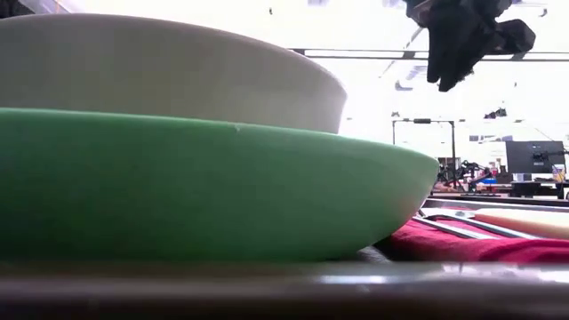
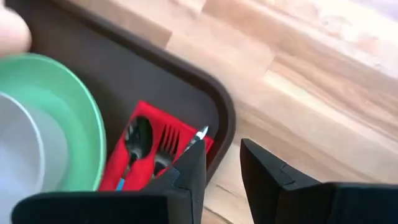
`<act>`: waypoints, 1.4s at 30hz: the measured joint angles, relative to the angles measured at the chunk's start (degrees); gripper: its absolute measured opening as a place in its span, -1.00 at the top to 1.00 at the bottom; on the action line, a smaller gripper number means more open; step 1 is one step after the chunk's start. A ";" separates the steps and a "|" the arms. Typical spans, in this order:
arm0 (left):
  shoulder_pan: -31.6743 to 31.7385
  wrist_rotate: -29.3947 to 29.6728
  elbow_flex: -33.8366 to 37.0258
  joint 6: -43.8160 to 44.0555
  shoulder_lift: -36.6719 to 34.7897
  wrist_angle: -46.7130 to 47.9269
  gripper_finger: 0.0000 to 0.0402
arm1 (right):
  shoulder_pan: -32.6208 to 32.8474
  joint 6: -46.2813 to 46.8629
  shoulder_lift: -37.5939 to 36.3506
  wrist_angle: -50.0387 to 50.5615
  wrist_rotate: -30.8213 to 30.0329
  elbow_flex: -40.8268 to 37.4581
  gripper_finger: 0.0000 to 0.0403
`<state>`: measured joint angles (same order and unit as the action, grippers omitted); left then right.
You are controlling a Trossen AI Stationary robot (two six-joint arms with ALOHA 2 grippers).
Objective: Set up tray
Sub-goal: Return to Home Position
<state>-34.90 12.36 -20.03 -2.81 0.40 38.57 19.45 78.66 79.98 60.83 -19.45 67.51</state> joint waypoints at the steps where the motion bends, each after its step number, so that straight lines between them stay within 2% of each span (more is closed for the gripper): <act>1: -0.02 0.00 -0.96 -1.36 0.00 -0.02 0.64 | -0.22 0.13 -1.05 0.47 -0.57 0.00 0.61; 9: 0.00 -0.75 -6.26 -7.46 -0.02 0.13 0.64 | -0.45 -7.96 -10.45 1.12 -13.05 0.00 0.61; 17: -0.01 -1.60 -7.74 -9.93 -0.02 0.13 0.64 | -0.45 -17.12 -21.30 1.80 -20.89 -0.18 0.61; 28: -0.02 -3.25 -7.74 -13.64 -0.01 -3.63 0.64 | -0.45 -20.06 -36.39 -0.28 -21.59 -10.26 0.61; 35: 0.00 -2.86 -7.71 -17.02 0.00 -6.82 0.64 | -0.45 -21.10 -44.46 -5.60 -22.00 -19.92 0.61; 42: -0.01 -2.91 -4.38 -18.58 0.00 -12.10 0.64 | -0.45 -20.61 -53.97 -10.35 -21.41 -29.15 0.61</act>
<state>-34.91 9.45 -24.41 -21.39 0.40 26.47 19.00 58.06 26.01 50.48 -40.87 38.35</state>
